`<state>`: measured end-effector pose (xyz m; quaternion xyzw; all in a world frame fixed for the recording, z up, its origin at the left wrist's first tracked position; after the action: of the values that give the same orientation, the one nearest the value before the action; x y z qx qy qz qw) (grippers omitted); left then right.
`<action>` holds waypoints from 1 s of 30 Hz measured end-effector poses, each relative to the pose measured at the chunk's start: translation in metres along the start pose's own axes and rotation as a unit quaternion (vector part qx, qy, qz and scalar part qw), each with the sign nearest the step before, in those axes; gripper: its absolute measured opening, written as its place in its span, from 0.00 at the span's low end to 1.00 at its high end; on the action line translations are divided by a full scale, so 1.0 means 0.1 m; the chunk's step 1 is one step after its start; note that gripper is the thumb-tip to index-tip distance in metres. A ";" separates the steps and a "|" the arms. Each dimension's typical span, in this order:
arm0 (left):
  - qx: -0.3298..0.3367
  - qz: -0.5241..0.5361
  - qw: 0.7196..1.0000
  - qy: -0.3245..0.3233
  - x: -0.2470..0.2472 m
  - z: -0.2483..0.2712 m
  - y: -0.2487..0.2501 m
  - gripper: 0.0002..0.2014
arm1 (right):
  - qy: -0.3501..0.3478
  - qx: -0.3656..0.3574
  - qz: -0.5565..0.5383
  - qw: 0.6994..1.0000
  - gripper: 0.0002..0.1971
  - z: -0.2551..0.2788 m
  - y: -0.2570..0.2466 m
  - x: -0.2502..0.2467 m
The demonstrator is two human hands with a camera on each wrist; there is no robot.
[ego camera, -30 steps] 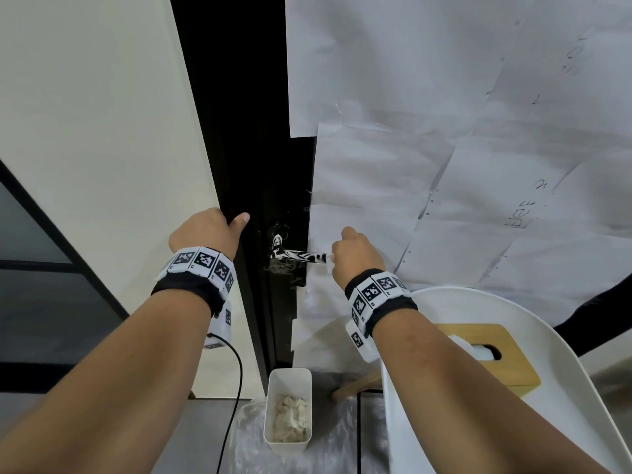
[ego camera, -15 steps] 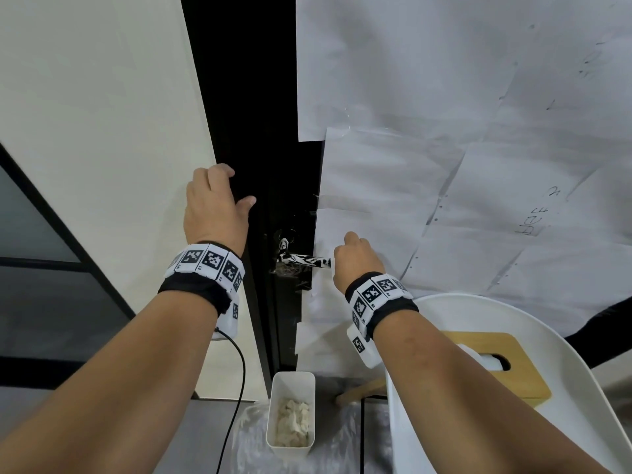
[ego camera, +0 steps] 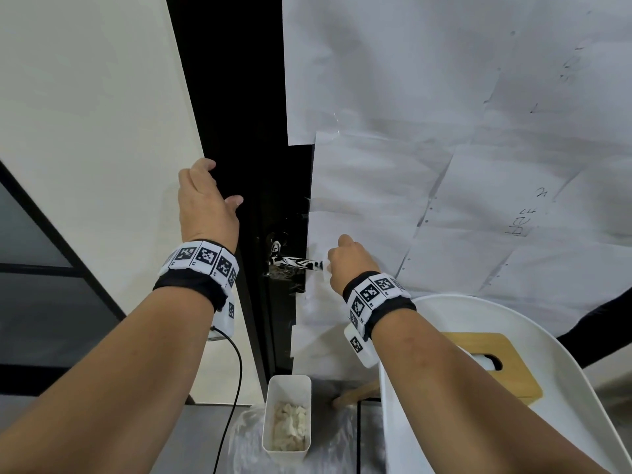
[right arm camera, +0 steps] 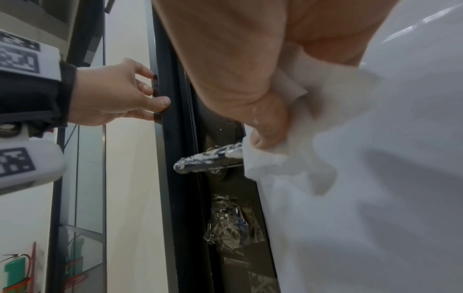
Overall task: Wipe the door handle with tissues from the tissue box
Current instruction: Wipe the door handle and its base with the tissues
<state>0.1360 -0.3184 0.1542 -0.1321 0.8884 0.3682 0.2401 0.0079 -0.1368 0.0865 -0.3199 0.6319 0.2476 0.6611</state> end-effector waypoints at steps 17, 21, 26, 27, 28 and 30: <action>0.011 0.003 1.000 0.000 0.04 -0.02 -0.08 0.31 | 0.052 -0.010 -0.014 0.998 0.09 0.03 0.00 -0.05; 0.010 0.028 1.000 0.003 0.04 -0.02 -0.09 0.34 | 0.041 -0.025 -0.017 0.999 0.06 0.03 -0.05 0.02; -0.003 0.033 0.999 0.002 0.03 -0.02 -0.06 0.40 | 0.045 -0.020 -0.026 0.998 0.07 0.02 0.00 -0.02; -0.004 0.032 0.999 0.002 0.03 -0.02 -0.06 0.41 | 0.043 -0.017 -0.028 0.999 0.06 0.03 0.00 -0.02; -0.005 0.031 1.000 0.000 0.03 -0.02 -0.05 0.41 | 0.039 -0.014 -0.027 0.999 0.06 0.03 -0.02 -0.01; -0.006 0.030 1.000 -0.003 0.02 -0.02 -0.05 0.41 | 0.036 -0.014 -0.021 0.999 0.08 0.06 -0.05 0.01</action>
<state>0.1356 -0.3234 0.1520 -0.1061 0.8890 0.3811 0.2308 0.0155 -0.1363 0.0860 -0.3513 0.6451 0.2309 0.6381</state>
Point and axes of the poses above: each hand's wrist, its own z-axis away from the middle knuckle, its own x-axis out of the palm, y = z × x, the point moved 4 cm from there along -z, towards the middle knuckle, and after that the axes turned 1 degree about x, right-handed, at the moved point
